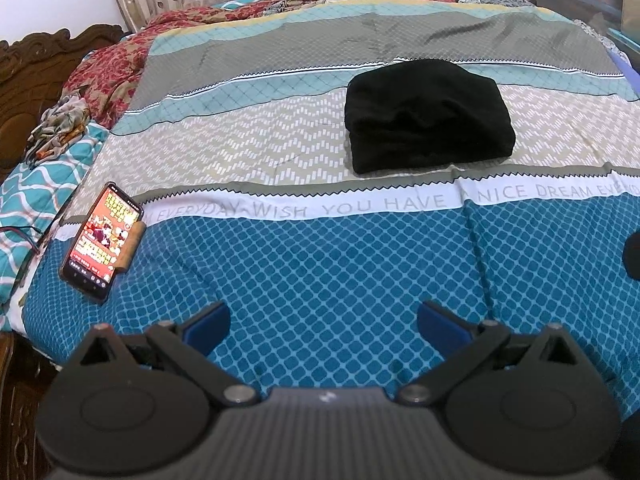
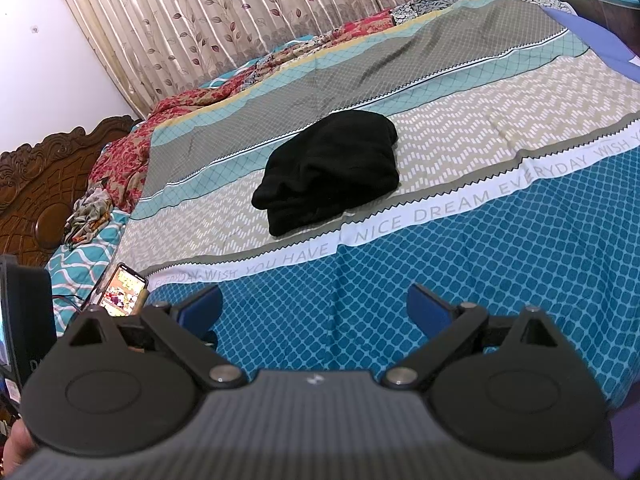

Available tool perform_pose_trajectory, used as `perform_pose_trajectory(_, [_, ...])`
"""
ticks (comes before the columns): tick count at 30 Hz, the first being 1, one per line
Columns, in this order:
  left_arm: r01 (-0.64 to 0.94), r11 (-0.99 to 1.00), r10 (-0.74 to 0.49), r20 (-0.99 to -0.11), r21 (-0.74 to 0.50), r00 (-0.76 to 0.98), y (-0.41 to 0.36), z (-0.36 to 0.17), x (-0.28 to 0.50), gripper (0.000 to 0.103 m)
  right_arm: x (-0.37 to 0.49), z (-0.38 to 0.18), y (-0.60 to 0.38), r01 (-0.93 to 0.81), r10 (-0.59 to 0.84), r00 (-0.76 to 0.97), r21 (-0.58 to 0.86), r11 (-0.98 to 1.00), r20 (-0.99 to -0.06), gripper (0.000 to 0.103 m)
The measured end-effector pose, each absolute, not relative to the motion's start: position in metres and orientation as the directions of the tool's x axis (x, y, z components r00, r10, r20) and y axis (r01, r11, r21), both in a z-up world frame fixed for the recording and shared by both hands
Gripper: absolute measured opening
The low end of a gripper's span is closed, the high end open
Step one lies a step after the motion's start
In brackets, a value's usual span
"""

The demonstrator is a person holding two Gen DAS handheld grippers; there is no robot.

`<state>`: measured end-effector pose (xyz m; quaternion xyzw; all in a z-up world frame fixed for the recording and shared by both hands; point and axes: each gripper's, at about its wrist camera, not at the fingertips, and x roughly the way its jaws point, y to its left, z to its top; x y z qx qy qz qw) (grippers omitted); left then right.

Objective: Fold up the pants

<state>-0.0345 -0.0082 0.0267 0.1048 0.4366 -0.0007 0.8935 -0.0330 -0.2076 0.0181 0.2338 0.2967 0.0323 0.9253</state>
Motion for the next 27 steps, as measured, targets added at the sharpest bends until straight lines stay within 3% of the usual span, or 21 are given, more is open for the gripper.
perform_pose_trajectory(27, [0.078, 0.980, 0.102, -0.801, 0.182, 0.590, -0.0066, 0.0228, -0.0310, 0.103, -0.0328, 0.0181, -0.2082, 0.079, 0.199, 0.821, 0.452, 0.889, -0.535, 0.100])
